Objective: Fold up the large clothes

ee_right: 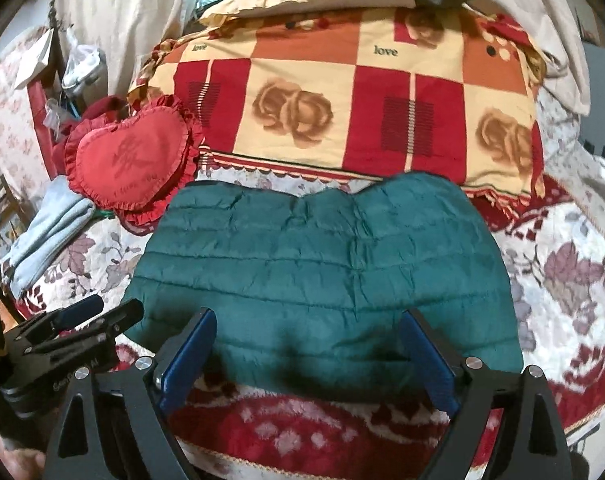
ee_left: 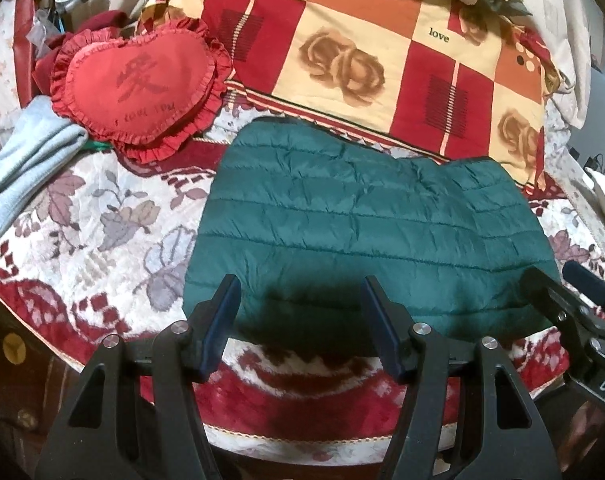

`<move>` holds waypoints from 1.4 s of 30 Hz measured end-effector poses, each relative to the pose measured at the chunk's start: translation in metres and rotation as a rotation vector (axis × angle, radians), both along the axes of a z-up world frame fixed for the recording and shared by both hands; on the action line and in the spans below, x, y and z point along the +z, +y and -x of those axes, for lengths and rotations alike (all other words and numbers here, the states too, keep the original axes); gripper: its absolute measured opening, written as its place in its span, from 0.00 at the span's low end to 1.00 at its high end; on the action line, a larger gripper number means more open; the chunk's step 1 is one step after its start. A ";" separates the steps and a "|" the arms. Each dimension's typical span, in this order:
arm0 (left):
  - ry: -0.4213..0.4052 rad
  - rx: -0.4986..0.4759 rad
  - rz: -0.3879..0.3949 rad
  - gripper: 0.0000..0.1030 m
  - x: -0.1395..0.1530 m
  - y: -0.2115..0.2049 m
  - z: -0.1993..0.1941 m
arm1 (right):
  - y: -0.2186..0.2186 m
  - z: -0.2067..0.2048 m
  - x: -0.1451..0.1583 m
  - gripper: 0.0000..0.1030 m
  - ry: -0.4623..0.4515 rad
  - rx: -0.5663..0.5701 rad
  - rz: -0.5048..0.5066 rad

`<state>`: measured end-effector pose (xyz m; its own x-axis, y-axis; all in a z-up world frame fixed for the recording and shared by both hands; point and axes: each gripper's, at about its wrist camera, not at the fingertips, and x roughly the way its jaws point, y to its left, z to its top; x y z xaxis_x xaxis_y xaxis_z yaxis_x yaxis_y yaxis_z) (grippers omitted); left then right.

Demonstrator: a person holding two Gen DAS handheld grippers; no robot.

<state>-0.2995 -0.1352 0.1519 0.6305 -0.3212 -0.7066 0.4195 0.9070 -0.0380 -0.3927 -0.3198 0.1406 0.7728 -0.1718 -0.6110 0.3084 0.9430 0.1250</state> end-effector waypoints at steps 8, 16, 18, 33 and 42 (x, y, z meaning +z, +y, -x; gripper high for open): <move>-0.057 0.021 -0.011 0.60 0.006 0.003 0.001 | 0.013 0.001 0.006 0.89 -0.045 -0.002 0.066; -0.100 0.032 -0.035 0.60 0.008 0.001 0.007 | 0.018 0.008 0.007 0.89 -0.078 -0.003 0.101; -0.100 0.030 -0.040 0.60 0.007 0.002 0.007 | 0.017 0.009 0.005 0.89 -0.076 0.002 0.088; -0.139 0.054 -0.104 0.60 0.002 0.000 0.013 | 0.014 0.011 -0.001 0.89 -0.064 -0.008 0.051; -0.166 0.056 -0.133 0.60 0.003 -0.002 0.017 | 0.014 0.011 -0.005 0.90 -0.056 -0.009 0.038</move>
<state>-0.3169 -0.1367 0.1548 0.7562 -0.1938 -0.6250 0.3591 0.9214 0.1488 -0.4036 -0.3061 0.1360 0.8039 -0.2007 -0.5598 0.3101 0.9447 0.1067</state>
